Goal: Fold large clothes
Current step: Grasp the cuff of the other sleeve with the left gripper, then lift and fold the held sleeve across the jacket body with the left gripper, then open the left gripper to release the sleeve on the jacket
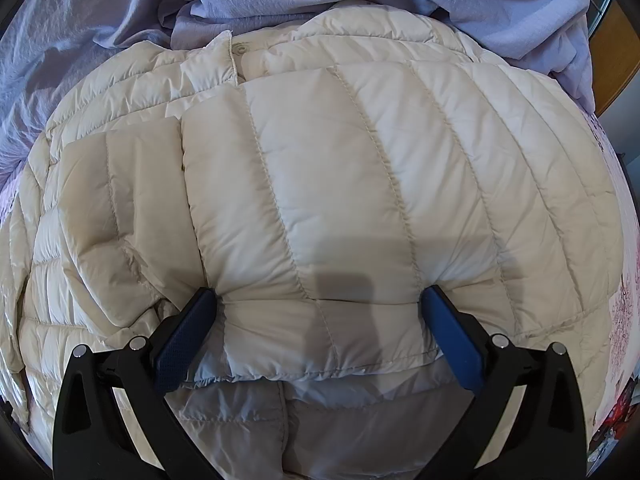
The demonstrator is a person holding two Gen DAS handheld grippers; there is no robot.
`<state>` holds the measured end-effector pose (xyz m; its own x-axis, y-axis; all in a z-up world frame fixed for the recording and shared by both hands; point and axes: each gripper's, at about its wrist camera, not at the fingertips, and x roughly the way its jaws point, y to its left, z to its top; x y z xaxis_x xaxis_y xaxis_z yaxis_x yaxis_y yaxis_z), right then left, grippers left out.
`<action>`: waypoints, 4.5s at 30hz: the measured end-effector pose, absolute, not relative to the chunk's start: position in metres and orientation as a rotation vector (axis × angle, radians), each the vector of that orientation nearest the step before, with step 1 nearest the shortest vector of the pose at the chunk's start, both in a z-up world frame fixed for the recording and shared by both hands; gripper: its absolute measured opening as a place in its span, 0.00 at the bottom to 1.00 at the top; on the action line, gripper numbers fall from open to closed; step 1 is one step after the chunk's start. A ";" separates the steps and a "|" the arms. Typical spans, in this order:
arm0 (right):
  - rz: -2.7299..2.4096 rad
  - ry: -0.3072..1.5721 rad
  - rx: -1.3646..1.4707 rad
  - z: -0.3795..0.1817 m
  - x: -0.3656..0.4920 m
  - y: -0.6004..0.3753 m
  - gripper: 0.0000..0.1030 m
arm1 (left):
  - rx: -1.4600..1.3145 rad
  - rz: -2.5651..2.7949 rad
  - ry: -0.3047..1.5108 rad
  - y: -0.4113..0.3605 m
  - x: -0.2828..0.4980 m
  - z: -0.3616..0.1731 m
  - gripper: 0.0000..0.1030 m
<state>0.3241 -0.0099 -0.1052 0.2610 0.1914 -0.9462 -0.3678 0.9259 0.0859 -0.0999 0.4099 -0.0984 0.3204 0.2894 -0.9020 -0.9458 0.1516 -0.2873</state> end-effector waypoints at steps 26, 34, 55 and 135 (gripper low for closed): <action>0.383 1.252 -0.164 -0.106 0.324 -0.010 0.99 | -0.946 1.007 0.725 0.411 -0.073 -0.059 0.03; 0.397 1.250 -0.172 -0.104 0.322 -0.011 0.99 | -0.892 0.906 0.672 0.397 -0.039 -0.024 0.03; 0.452 1.284 -0.216 -0.103 0.324 -0.009 0.99 | -0.699 0.557 0.661 0.302 0.094 0.046 0.03; 0.450 1.172 -0.074 -0.042 0.382 -0.148 0.86 | -0.450 0.197 0.979 0.087 0.300 -0.028 0.29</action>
